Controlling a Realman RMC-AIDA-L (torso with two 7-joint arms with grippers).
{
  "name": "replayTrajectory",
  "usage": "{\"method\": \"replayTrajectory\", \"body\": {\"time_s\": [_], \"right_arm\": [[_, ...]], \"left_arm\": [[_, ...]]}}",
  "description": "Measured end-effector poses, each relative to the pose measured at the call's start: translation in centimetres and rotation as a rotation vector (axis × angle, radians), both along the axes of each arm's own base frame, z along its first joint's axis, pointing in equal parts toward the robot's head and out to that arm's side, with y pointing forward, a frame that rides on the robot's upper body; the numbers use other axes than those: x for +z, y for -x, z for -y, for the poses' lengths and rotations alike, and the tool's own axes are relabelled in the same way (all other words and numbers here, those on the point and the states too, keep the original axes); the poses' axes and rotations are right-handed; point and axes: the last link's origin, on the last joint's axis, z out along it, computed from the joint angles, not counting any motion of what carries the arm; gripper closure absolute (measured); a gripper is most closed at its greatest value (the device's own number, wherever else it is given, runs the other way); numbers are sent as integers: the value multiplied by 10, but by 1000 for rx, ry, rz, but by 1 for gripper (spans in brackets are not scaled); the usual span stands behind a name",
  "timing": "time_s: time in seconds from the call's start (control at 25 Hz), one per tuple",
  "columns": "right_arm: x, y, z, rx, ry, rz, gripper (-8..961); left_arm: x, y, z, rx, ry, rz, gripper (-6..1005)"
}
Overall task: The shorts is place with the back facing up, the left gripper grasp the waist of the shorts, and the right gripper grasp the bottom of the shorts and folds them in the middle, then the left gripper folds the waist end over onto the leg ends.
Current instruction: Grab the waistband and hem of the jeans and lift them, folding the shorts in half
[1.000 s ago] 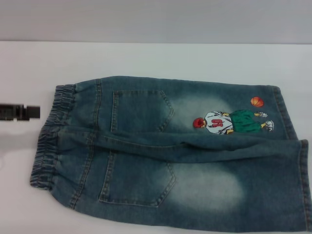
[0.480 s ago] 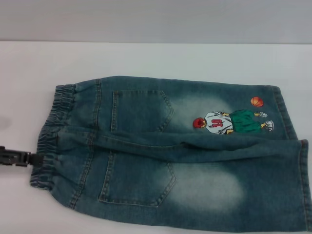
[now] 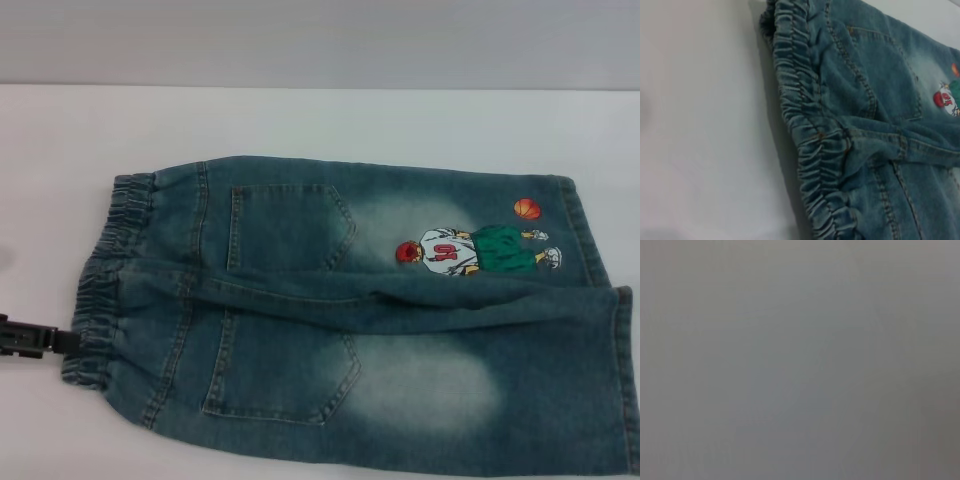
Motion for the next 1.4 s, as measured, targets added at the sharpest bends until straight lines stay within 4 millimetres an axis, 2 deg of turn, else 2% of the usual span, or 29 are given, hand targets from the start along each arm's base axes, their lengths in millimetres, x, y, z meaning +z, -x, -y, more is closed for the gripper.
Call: {"method": "replayTrajectory", "body": {"time_s": [0.24, 1.4], "right_arm": [[0, 0, 0, 0, 0, 1, 395], [2, -3, 3, -9, -3, 5, 394]], "left_arm": [[-4, 4, 3, 13, 23, -27, 170], [-16, -1, 3, 16, 39, -9, 170]]}}
